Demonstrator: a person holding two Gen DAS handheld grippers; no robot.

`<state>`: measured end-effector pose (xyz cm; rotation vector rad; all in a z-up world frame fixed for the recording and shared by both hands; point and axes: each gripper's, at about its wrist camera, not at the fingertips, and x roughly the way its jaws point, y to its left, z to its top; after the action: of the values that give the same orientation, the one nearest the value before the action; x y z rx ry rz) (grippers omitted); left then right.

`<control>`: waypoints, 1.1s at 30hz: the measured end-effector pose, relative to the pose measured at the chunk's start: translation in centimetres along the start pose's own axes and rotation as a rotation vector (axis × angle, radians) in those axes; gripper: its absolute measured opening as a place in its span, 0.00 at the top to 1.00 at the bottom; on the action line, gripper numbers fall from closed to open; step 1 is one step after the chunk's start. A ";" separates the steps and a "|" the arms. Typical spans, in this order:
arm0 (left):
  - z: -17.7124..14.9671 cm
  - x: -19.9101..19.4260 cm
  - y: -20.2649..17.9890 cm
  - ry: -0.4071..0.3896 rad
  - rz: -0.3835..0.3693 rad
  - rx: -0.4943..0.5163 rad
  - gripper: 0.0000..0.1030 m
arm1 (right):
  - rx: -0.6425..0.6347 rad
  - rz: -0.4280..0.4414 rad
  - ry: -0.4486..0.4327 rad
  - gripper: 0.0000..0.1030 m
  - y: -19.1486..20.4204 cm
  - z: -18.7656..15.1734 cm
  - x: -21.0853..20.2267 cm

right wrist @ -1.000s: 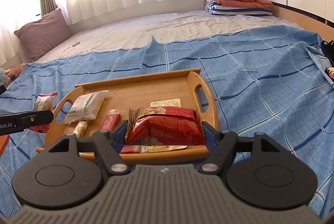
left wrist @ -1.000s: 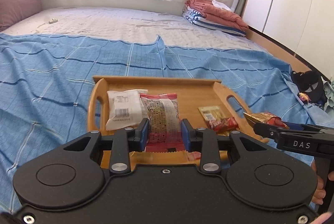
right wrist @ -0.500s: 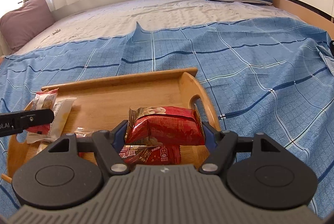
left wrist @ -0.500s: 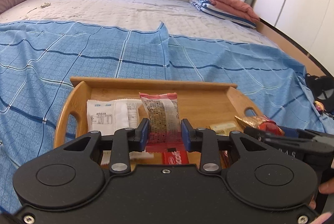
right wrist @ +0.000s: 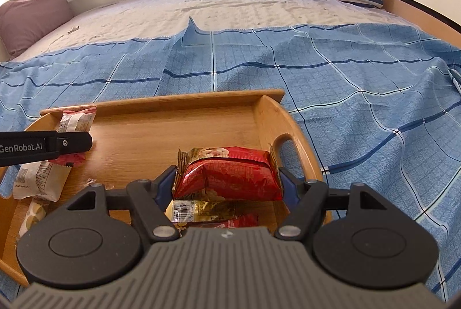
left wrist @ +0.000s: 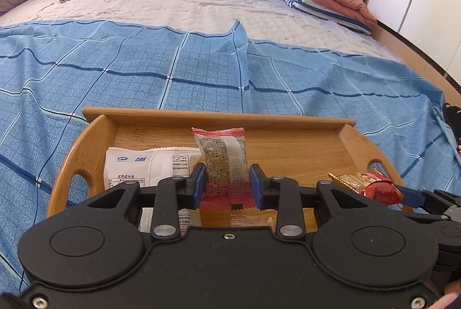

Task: Organize snacks
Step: 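Carry the pink-and-gold bag with the left tool while the right tool carries the red chip bag to the tray, then open the left tool on the tray while the right tool releases the red chip bag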

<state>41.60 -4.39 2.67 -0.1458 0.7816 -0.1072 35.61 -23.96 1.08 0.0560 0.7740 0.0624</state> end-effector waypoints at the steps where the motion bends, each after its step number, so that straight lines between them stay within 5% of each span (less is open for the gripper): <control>1: -0.1 0.2 0.0 0.002 0.002 0.000 0.70 | 0.000 0.000 0.002 0.28 0.0 -0.1 0.1; 12: -0.7 0.9 -0.3 0.002 0.019 0.018 0.68 | 0.003 0.018 -0.002 0.23 0.1 -0.4 0.4; 23: -0.9 -1.3 -0.8 -0.024 -0.038 0.035 0.34 | -0.006 0.024 -0.025 0.12 0.7 -0.5 -0.9; 33: -1.4 -5.4 -0.8 -0.080 0.022 0.093 0.09 | -0.002 0.039 -0.073 0.07 1.2 -0.7 -4.4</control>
<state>36.72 -4.53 5.58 -0.0525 0.6965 -0.1157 31.96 -23.10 3.71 0.0713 0.6997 0.0980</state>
